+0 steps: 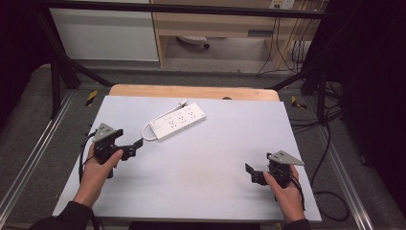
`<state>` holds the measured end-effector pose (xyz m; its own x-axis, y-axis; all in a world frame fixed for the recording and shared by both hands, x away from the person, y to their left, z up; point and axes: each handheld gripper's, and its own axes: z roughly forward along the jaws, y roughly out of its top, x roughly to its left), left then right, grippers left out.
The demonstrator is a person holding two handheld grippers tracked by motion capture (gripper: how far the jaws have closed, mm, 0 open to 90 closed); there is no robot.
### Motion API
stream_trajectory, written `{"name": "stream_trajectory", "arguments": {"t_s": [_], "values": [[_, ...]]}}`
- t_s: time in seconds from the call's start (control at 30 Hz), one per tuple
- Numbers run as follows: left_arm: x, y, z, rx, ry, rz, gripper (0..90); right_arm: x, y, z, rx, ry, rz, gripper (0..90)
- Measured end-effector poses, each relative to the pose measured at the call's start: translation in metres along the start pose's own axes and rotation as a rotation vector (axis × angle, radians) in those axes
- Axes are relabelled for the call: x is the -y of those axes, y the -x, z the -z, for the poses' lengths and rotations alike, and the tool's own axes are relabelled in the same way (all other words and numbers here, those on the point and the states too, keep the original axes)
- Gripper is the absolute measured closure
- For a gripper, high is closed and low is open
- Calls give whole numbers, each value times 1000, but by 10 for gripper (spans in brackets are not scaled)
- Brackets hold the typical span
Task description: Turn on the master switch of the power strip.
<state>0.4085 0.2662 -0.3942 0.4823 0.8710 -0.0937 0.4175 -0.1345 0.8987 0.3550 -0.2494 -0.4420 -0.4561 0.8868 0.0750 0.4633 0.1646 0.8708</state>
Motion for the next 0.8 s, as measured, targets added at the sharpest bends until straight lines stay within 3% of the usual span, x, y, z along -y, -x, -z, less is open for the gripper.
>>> {"name": "stream_trajectory", "arguments": {"t_s": [0.43, 0.8], "values": [[-10, 3, -33, 0, -7, 9, 70, 0, 0, 0, 1, -2, -1, 30], [-16, 2, -47, -25, 11, -9, 80, -1, 0, 0, -1, -8, 3, 33]]}}
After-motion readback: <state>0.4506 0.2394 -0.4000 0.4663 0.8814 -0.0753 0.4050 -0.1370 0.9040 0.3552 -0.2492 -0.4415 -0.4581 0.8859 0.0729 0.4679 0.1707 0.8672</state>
